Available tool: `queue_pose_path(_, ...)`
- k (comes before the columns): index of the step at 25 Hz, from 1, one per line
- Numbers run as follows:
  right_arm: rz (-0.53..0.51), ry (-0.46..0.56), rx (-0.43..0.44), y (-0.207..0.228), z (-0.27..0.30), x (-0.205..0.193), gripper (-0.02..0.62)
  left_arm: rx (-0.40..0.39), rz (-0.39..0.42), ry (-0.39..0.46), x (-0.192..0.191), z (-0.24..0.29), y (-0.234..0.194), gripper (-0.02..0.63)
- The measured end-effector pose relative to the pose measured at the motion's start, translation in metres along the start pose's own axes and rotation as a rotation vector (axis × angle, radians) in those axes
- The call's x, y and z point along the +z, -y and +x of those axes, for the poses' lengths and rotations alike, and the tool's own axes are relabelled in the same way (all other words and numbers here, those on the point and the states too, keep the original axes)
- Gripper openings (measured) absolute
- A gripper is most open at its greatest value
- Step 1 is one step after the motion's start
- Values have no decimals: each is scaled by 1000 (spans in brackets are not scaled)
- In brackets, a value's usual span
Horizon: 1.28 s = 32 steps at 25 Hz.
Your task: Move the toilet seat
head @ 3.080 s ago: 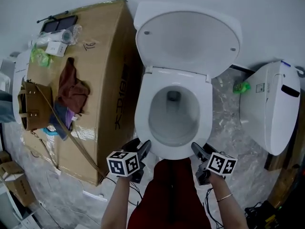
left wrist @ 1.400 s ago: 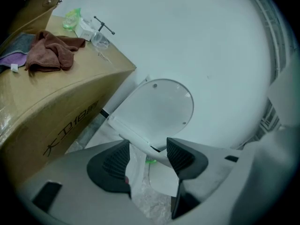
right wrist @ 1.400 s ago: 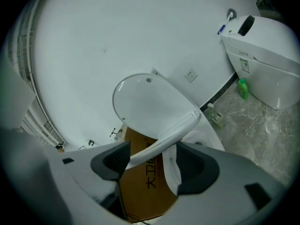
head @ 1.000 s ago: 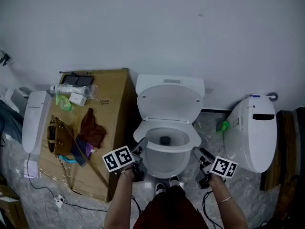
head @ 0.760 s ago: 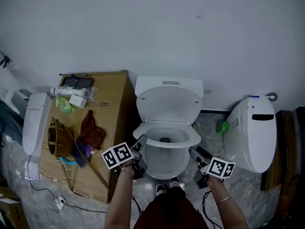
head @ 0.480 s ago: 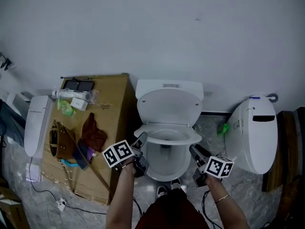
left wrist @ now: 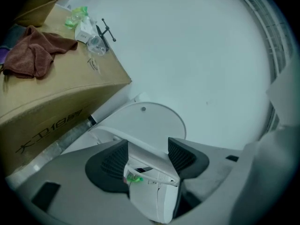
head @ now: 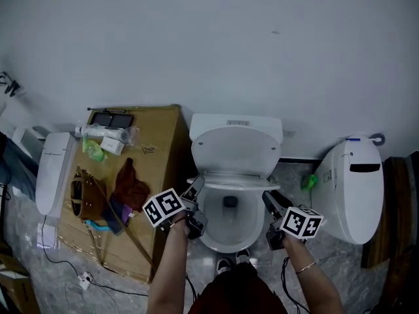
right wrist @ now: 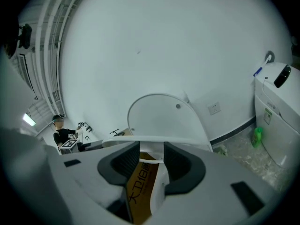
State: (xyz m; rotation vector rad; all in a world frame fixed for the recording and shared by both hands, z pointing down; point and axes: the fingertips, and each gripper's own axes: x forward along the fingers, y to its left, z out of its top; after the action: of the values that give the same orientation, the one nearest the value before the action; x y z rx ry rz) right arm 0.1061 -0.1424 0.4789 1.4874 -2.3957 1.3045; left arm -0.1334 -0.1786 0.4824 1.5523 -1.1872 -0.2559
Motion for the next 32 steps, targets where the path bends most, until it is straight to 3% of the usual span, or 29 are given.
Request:
queue_pose_path(18, -20, 12, 14, 2, 21, 32, 169, -77, -5, 32, 22, 19, 17, 250)
queue_pose_path(21, -6, 20, 18, 3, 24, 37, 166, -127, -1, 34, 24, 19, 21, 250)
queue_pose_path(23, -5, 25, 23, 3, 26, 41, 166, -150, 60, 21, 25, 19, 25, 250)
queue_pose_path(27, -9, 38, 28, 5, 30, 48, 165, -101, 236, 6, 28, 22, 31, 250)
queue_pose_path(32, -23, 52, 11, 7, 37, 57, 163, -58, 362, 16, 37, 29, 41, 221)
